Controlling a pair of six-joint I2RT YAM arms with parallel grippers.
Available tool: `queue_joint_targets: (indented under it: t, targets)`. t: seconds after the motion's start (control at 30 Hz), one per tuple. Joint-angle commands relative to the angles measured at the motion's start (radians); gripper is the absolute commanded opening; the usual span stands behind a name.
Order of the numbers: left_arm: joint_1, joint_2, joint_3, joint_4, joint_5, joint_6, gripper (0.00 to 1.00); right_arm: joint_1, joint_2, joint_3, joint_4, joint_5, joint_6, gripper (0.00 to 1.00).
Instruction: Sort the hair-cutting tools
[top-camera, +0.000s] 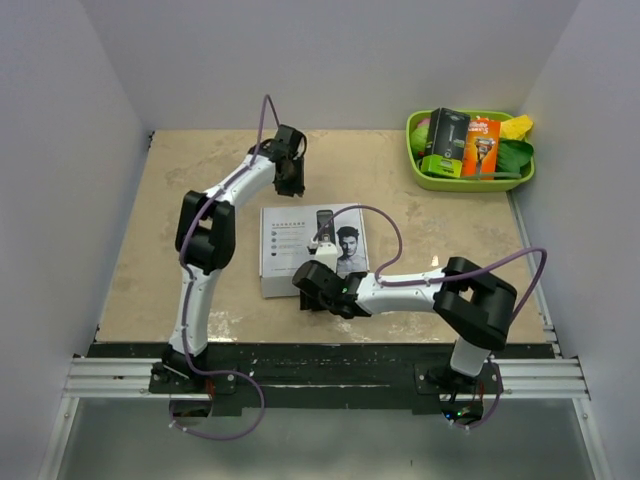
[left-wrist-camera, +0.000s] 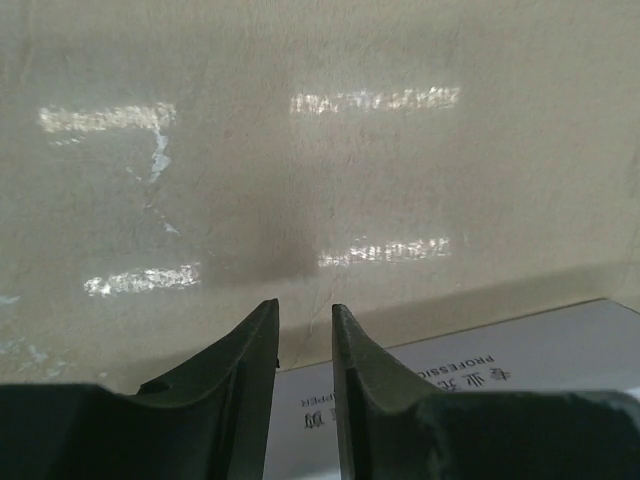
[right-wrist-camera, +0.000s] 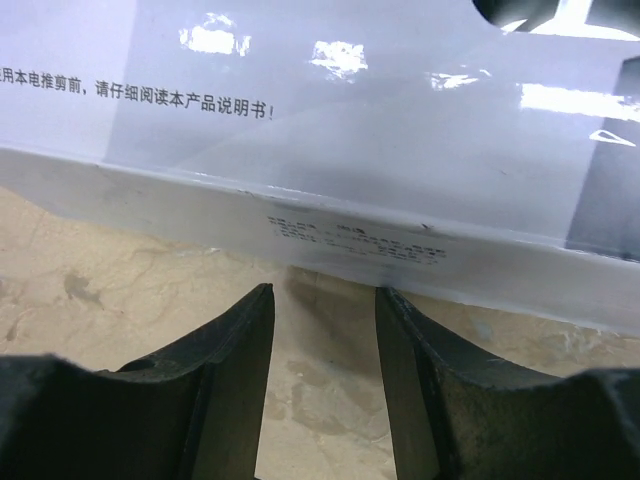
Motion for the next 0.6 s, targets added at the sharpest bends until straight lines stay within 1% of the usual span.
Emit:
queue_joint_targets:
  t: [0.0,0.1,0.2,0.27,0.3,0.4,0.57]
  targets:
    - [-0.004,0.063,0.030,0.000,0.048,0.024,0.32,0.005,0.095,-0.001,-0.056,0.025,0.045,0.49]
    - [-0.011,0.060,-0.055,0.029,0.051,0.033,0.31,0.002,0.141,0.031,-0.081,0.057,0.063,0.49]
    - [-0.015,0.004,-0.209,0.074,0.064,0.034,0.30,0.001,0.181,0.066,-0.110,0.103,0.076,0.50]
    - [-0.021,-0.026,-0.269,0.097,0.069,0.039,0.29,-0.004,0.191,0.081,-0.119,0.125,0.080,0.50]
    - [-0.025,-0.052,-0.320,0.103,0.063,0.039,0.29,-0.008,0.198,0.083,-0.121,0.143,0.080,0.50]
    - [-0.045,-0.096,-0.374,0.102,0.057,0.036,0.27,-0.039,0.202,0.075,-0.114,0.162,0.076,0.50]
    - [-0.067,-0.179,-0.527,0.164,0.072,0.018,0.27,-0.103,0.193,0.034,-0.081,0.177,0.057,0.50]
